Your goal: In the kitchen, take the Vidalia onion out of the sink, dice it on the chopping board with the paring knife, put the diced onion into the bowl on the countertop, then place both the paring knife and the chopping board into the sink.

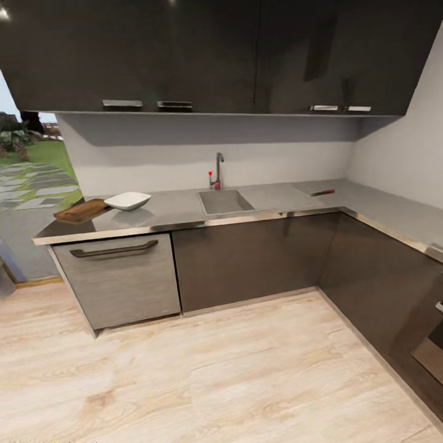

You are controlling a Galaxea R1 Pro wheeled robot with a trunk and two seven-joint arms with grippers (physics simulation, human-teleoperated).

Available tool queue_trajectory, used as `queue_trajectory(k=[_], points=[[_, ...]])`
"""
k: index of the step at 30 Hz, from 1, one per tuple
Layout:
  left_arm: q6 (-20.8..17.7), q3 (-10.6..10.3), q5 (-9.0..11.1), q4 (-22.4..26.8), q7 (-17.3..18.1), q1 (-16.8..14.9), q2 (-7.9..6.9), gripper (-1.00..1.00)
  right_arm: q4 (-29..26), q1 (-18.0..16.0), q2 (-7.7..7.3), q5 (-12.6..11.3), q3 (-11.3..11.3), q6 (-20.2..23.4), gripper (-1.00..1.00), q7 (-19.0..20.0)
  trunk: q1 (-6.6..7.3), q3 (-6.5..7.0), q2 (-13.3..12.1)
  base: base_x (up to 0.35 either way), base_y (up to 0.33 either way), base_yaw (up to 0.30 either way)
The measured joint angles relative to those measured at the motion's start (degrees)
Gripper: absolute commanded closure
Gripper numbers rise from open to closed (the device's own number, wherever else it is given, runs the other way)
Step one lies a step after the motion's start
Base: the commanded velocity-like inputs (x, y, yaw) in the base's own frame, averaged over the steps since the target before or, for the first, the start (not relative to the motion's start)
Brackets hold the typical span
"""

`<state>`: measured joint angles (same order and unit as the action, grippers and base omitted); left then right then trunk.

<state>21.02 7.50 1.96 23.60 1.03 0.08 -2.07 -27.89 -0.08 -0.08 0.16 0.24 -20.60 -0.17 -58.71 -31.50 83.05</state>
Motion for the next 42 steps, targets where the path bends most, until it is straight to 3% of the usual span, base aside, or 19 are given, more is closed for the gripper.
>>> queue_trajectory(k=[10, 42], points=[[0.0, -0.15, -0.11, -0.09, 0.0, 0.0, 0.04, -1.0, 0.01, 0.0, -0.07, 0.0, 0.0, -0.08, -1.0, 0.01, -0.02, -0.38, 0.0, 0.052, 0.272, 0.2], [0.0, -0.18, -0.28, -0.84, 0.08, 0.0, 0.07, -1.0, -0.06, 0.0, -0.09, 0.0, 0.0, -0.09, -1.0, 0.01, -0.01, -0.42, 0.0, 0.06, 0.281, 0.003]])
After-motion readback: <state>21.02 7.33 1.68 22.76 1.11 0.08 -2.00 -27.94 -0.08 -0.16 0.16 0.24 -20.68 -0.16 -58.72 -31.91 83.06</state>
